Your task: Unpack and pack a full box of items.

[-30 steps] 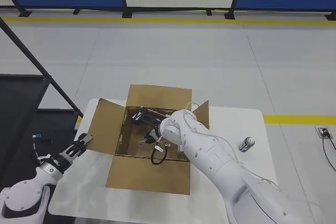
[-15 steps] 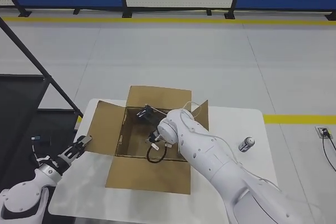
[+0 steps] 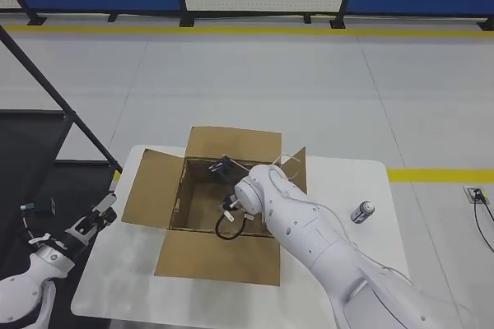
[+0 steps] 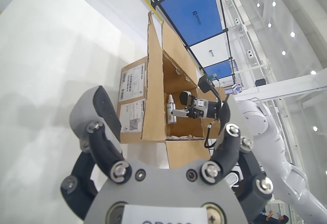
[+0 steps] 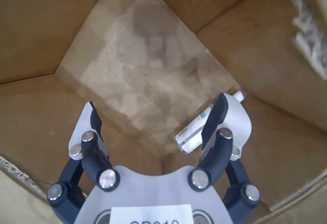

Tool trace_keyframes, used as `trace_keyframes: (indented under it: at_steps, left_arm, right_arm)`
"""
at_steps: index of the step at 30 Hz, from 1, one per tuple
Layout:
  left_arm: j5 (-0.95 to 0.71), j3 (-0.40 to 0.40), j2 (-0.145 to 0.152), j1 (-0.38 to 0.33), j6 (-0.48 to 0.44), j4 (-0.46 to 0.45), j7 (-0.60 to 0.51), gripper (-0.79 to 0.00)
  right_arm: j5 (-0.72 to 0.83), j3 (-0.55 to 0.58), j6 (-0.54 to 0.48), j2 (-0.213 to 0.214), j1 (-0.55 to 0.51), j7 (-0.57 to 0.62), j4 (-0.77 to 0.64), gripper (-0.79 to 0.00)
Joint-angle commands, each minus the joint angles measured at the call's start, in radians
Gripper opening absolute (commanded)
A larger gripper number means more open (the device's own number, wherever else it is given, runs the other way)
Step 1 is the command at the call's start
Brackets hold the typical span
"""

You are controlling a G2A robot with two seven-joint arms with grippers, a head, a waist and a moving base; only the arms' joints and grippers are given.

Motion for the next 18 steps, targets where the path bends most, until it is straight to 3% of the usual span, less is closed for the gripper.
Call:
trace_keyframes:
  at_steps: [1, 6, 12, 18]
  left_arm:
    - [-0.006, -0.003, 0.001, 0.006, -0.005, -0.001, -0.001, 0.000]
    - [-0.007, 0.006, 0.003, 0.005, -0.014, -0.001, -0.007, 0.000]
    - [-0.007, 0.006, 0.007, 0.006, -0.024, -0.005, -0.013, 0.000]
    - [-0.014, -0.002, 0.010, 0.008, -0.029, 0.005, -0.015, 0.000]
  right_arm:
    - [-0.002, 0.009, 0.064, 0.002, -0.011, 0.024, -0.016, 0.000]
    - [-0.038, 0.015, 0.299, 0.001, -0.044, 0.076, -0.078, 0.000]
    - [-0.048, 0.033, 0.371, 0.004, -0.067, 0.133, -0.103, 0.000]
    - [-0.032, 0.068, 0.360, 0.010, -0.070, 0.129, -0.068, 0.000]
